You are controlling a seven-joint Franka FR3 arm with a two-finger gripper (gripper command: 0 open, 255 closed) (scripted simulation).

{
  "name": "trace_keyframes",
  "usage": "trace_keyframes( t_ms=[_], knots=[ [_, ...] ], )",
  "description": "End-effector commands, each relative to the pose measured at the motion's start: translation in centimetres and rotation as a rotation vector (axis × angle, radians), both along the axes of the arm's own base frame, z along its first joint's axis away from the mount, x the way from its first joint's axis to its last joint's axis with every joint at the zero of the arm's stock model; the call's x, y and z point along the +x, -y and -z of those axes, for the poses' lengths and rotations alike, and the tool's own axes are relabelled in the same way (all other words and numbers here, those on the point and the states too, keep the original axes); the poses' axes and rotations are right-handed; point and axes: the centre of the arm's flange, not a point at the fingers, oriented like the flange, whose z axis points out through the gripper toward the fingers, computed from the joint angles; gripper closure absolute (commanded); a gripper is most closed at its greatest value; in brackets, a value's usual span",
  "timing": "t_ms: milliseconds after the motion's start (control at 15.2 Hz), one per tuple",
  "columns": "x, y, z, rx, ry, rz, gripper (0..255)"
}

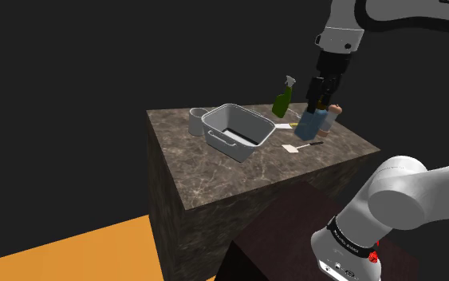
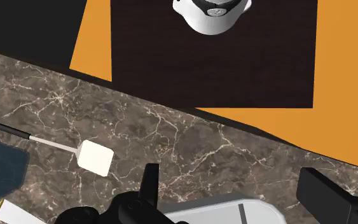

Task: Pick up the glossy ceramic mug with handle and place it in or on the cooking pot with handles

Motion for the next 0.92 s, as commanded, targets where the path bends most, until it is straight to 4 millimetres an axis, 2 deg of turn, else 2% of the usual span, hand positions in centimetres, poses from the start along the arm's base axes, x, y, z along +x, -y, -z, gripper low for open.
trace_keyframes(
  t_ms=[0,858],
  knots=[
    [0.0,0.0,0.0,0.000,0.000,0.000,0],
    [13.9,-4.4,7.7,0.014,0.043,0.013,0]
  ],
)
